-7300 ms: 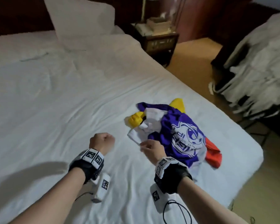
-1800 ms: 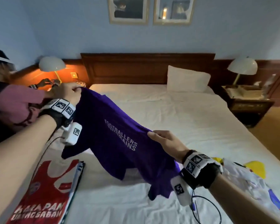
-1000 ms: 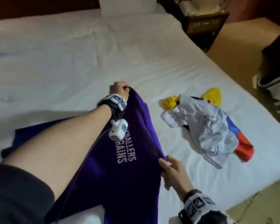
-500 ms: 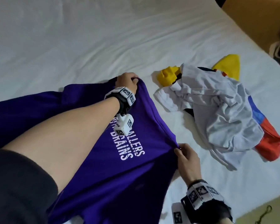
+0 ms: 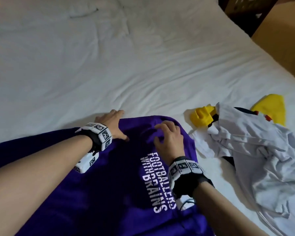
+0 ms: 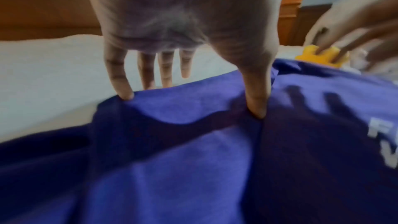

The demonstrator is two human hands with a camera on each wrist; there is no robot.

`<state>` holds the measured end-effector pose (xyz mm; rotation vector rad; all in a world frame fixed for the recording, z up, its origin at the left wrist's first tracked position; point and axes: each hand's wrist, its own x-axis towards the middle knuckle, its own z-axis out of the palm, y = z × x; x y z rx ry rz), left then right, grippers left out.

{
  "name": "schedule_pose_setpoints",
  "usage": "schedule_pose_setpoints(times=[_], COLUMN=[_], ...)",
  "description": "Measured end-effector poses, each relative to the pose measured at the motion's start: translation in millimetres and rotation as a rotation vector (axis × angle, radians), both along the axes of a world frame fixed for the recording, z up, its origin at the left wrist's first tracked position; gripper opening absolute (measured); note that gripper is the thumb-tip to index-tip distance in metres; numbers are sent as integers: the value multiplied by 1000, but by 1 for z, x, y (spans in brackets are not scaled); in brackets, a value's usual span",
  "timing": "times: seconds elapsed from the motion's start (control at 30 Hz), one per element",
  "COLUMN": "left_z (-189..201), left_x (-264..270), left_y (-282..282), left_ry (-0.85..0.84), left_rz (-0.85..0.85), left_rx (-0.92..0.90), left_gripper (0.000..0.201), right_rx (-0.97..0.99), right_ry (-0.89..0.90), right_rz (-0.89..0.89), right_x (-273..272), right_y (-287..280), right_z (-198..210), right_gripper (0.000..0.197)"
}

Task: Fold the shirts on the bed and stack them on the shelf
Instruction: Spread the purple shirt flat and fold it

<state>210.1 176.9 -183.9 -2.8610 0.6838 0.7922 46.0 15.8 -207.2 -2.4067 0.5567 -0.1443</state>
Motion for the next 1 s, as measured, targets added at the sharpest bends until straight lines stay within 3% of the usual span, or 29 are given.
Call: schedule_pose_setpoints(times=[0.1, 0.17, 0.27, 0.33, 0.4, 0.53, 0.6, 0.8, 0.87, 0.93, 1.0], left_z=[-2, 4, 22, 34, 41, 39, 25, -19, -27, -28, -20], left_x=[21, 38, 65, 83, 100, 116, 110, 76, 78, 90, 108], left_y=[10, 8, -2, -10, -23, -59, -68, -14, 3, 10, 10], left_ry=[24, 27, 44, 28, -43, -261, -297, -83, -30, 75, 202], left_rz=[-89, -85, -81, -100, -111, -121, -80, 501, 509, 491, 497], left_rx=[43, 14, -62, -122, -202, -460, -519, -208, -185, -259, -295], left_gripper=[88, 62, 32, 18, 11, 17, 37, 111, 107, 85, 64], right_rx=[-72, -109, -196, -113, 9, 186, 191, 262, 268, 305, 384], right_ry=[175, 295, 325, 253, 197, 131, 190, 262, 292, 304, 282], right_rz=[195, 218, 185, 133, 35, -226, -279, -266, -228, -180, -116], right_x=[56, 84, 107, 116, 125, 138, 142, 164, 175, 187, 199], right_y=[1, 0, -6, -11, -15, -26, -27, -28, -29, -29, -31], right_z=[-5, -6, -5, -4, -3, -11, -16, -9, -11, -14, -14], right_gripper=[59, 66, 41, 23, 18, 19, 21, 41, 45, 44, 29])
